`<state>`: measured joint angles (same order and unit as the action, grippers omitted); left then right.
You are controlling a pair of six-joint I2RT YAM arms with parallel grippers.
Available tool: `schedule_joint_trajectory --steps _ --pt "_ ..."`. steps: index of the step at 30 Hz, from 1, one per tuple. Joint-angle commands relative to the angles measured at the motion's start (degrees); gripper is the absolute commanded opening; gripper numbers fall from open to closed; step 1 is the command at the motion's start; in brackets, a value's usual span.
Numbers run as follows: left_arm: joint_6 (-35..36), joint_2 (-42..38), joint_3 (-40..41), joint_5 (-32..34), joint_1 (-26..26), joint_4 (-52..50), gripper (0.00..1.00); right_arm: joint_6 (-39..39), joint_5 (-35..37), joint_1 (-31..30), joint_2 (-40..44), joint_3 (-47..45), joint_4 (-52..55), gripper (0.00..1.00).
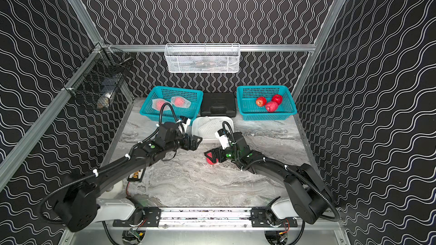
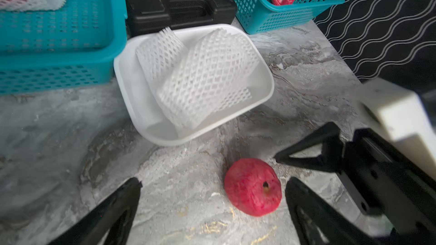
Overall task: Remove foam nets from apples
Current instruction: Pick up the apple from the center of the board.
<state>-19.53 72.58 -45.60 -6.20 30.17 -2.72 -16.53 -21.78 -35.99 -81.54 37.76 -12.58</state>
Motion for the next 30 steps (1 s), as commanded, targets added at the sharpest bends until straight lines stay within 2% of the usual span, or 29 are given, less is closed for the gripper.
schedule_joint_trajectory --steps 1,5,9,18,22,27,30 --pt "-1.15 -5.34 4.62 1.32 1.25 -0.68 0.99 1.76 4.58 -0.31 -1.68 0.64 1.92 0.94" --pt "-0.77 -10.47 8.83 1.77 1.62 -4.6 0.99 1.86 4.95 -0.54 -4.59 1.2 1.8 0.97" --pt "-1.02 -13.29 12.73 -1.04 2.53 -4.77 0.99 1.93 5.29 -0.96 -7.53 2.16 1.6 1.0" --pt "-1.04 -12.31 19.21 -3.82 7.82 1.83 0.99 1.99 7.79 -1.89 -14.34 5.51 2.28 0.99" --pt "-0.45 -12.28 20.12 -2.65 8.02 3.36 0.99 2.23 8.38 -2.32 -14.43 5.11 1.46 0.87" --pt "0.34 -11.34 20.82 -1.03 8.04 4.43 0.99 2.47 9.31 -2.26 -14.01 4.96 1.59 0.6" --pt "0.98 -11.31 20.68 -0.57 8.01 5.14 0.99 2.65 8.42 -2.3 -12.54 3.76 -0.12 0.48"
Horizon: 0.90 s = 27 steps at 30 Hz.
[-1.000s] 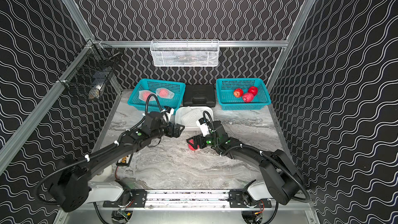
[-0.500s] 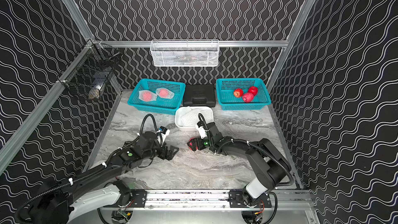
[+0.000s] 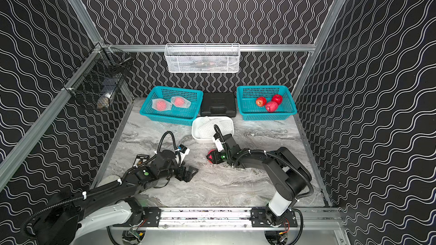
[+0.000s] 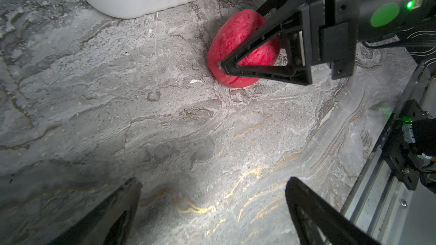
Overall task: Remove foam nets from apples
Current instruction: Pick up the apple from the center of the board, then place the apple in the basket.
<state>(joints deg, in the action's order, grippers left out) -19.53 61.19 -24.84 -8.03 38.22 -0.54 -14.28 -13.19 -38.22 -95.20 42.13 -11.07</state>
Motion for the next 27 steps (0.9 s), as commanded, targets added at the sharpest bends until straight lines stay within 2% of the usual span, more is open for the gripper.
schedule_joint_trajectory --steps 1,4,10,14,16,21,27 --pt "1.07 -0.12 -0.06 1.73 0.03 3.12 0.99 0.4 -0.17 -0.07 1.6 -0.73 -1.83 0.45" --pt "1.46 -0.37 -0.92 2.66 0.01 3.76 0.99 0.26 -1.65 0.02 3.82 -1.08 -2.82 0.37" --pt "2.05 -2.2 -3.02 5.07 0.05 10.25 0.99 -1.87 -2.95 2.29 10.16 1.08 -5.71 0.35" --pt "3.21 -1.27 -5.09 6.16 -0.04 18.38 0.99 -6.81 -8.56 10.02 9.33 5.66 -7.13 0.3" --pt "4.34 1.04 -8.34 4.18 -0.01 19.36 0.99 -9.27 -10.3 14.83 8.34 7.08 -9.47 0.28" --pt "5.55 8.09 -14.38 -1.19 0.23 21.64 0.99 -11.3 -9.22 23.58 5.09 12.74 -7.62 0.27" --pt "7.55 18.2 -22.48 -1.85 1.17 18.34 0.99 -13.42 -10.47 32.07 -1.67 19.54 -7.23 0.26"
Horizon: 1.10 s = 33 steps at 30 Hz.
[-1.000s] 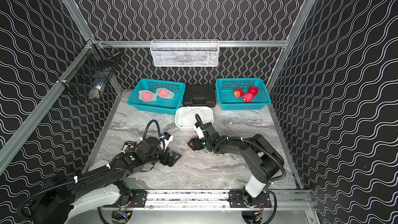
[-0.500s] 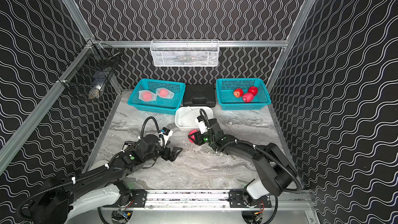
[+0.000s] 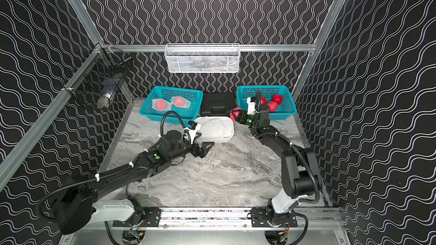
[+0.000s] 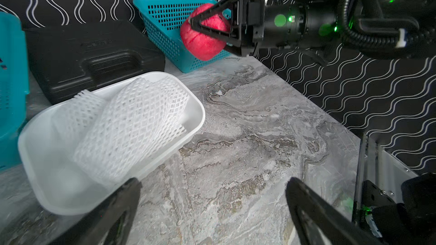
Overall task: Remove foam nets from apples
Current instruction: Place the apple in the basket.
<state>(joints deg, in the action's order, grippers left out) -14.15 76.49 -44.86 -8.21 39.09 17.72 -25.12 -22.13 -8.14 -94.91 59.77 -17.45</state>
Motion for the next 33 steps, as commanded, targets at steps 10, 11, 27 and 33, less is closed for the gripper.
schedule_joint_trajectory --steps 10,11,27,33 --pt "3.9 17.42 -17.32 -3.03 0.5 -6.0 0.99 0.06 3.4 9.76 -17.44 20.97 5.1 0.26" --pt "3.79 18.15 -18.07 -3.19 0.46 -6.16 0.99 0.16 3.9 10.46 -19.12 23.0 6.0 0.25" --pt "4.31 19.66 -17.78 0.31 0.47 -6.92 0.99 8.07 12.14 16.96 -44.42 60.33 18.99 0.29" --pt "4.96 20.03 -18.49 0.59 0.38 -8.31 0.99 8.04 12.08 17.63 -51.24 70.15 21.38 0.34"
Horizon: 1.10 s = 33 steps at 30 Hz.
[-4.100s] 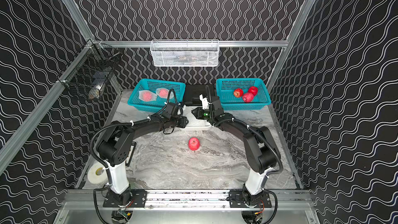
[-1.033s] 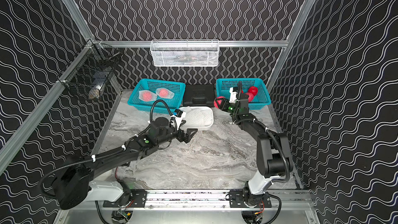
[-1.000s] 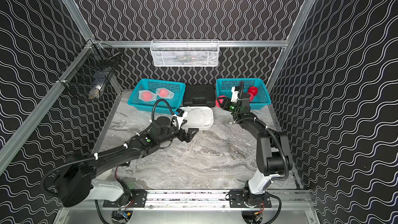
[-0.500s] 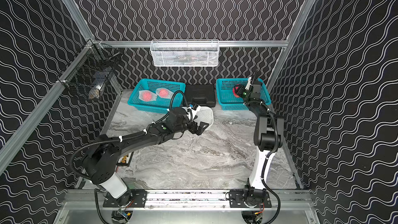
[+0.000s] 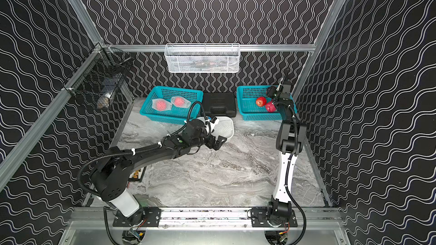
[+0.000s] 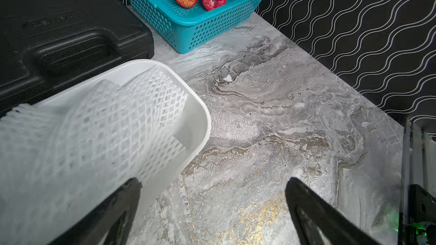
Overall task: Remove foam nets from apples
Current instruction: Place the apple in the basket, then pick up the apple from the basket.
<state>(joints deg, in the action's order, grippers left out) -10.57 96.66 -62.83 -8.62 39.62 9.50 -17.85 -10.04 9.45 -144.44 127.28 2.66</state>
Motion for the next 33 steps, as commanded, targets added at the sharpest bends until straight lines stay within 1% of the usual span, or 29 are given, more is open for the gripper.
schedule_joint_trajectory --steps 1,3,4,7,9,11,13,15,18,21,24,26,29,31,33 --pt "1.47 -0.47 -0.22 1.33 -0.1 0.16 0.99 0.64 0.21 0.04 -2.41 3.65 1.56 0.38" --pt "1.6 -1.09 0.4 2.05 -0.15 0.52 0.99 0.25 1.57 0.04 -3.16 4.51 1.23 0.57" --pt "1.6 -1.52 0.58 2.43 -0.15 0.72 0.99 0.01 1.81 0.04 -3.46 4.58 0.9 0.64" --pt "1.37 -2.67 1.22 2.76 -0.28 1.42 0.99 0.21 2.94 0.13 -3.35 4.73 1.21 0.73" --pt "1.16 -3.27 1.14 3.37 -0.41 0.86 0.99 0.11 4.37 0.13 -2.88 4.65 1.56 0.81" --pt "0.93 -3.95 1.11 4.11 -0.4 0.35 0.99 0.15 4.08 0.21 -1.98 4.63 1.61 0.89" --pt "0.59 -4.65 1.41 4.83 -0.49 0.35 0.99 -0.07 4.03 0.21 -0.28 4.38 2.54 0.94" --pt "0.08 -5.38 1.74 5.58 -0.59 0.35 0.99 -0.58 3.86 0.21 2.63 1.73 1.25 0.99" --pt "0.24 -6.62 1.83 6.12 -0.86 -0.19 0.99 -1.48 2.36 0.21 7.44 -3.69 -2.19 1.0" --pt "0.71 -8.14 1.38 7.16 -1.45 -1.54 0.99 -1.93 -0.28 0.21 11.12 -7.01 -2.05 1.0" --pt "0.52 -9.82 1.14 7.18 -3.6 -3.1 0.99 -2.86 -1.75 0.13 15.78 -12.38 -2.54 1.0" --pt "-0.51 -11.23 1.5 7.48 -5.95 -3.43 0.99 -3.65 -2.07 -0.13 19.9 -17.99 -4.71 1.0" --pt "-2.92 -11.82 0.18 6.9 -10.73 -4.72 0.99 -5.14 -3.87 -0.61 25.83 -23.72 -4.07 1.0" --pt "-3.18 -10.02 -2.64 5.74 -14.04 -6.84 0.99 -6.1 -6.37 -1.31 31.41 -28.16 -3.4 1.0" --pt "-3.59 -6.87 -7.75 5.63 -16.95 -12.12 0.99 -6.77 -8.47 -2.86 36.88 -33.81 -3.39 1.0"
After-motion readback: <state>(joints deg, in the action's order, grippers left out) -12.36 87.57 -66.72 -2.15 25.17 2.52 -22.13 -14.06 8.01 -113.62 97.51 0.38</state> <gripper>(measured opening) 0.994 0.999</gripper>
